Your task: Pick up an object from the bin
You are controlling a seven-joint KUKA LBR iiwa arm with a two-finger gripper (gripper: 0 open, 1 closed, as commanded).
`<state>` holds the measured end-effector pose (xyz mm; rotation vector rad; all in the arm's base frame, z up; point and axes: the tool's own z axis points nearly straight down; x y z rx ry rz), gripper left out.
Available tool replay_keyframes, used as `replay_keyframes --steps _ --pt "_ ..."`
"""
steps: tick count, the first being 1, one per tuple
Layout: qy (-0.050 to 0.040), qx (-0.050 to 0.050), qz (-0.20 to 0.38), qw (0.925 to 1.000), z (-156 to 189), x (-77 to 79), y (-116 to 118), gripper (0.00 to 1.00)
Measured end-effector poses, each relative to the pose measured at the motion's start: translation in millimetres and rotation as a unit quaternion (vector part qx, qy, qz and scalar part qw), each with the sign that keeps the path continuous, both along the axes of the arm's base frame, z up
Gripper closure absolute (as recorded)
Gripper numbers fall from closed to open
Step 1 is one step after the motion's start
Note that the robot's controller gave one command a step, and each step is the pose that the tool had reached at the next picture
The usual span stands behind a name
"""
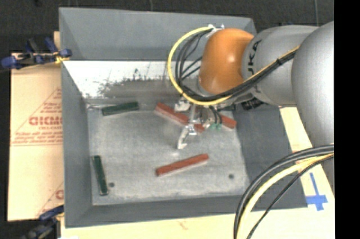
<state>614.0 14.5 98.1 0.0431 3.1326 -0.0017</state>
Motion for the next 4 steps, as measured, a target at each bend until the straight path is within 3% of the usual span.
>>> replay_keyframes --steps 1,2,3,4 --pt "-0.0171 0.005 -0.087 0.9961 -12 8.9 2 1.0" --pt "-0.017 0.005 -0.087 0.9961 -12 8.9 2 1.0" --pt "0.004 0.002 -0.084 0.9964 21 0.3 11 1.0" --pt "0.0036 0.002 -0.079 0.9968 82 11.5 9 1.0"
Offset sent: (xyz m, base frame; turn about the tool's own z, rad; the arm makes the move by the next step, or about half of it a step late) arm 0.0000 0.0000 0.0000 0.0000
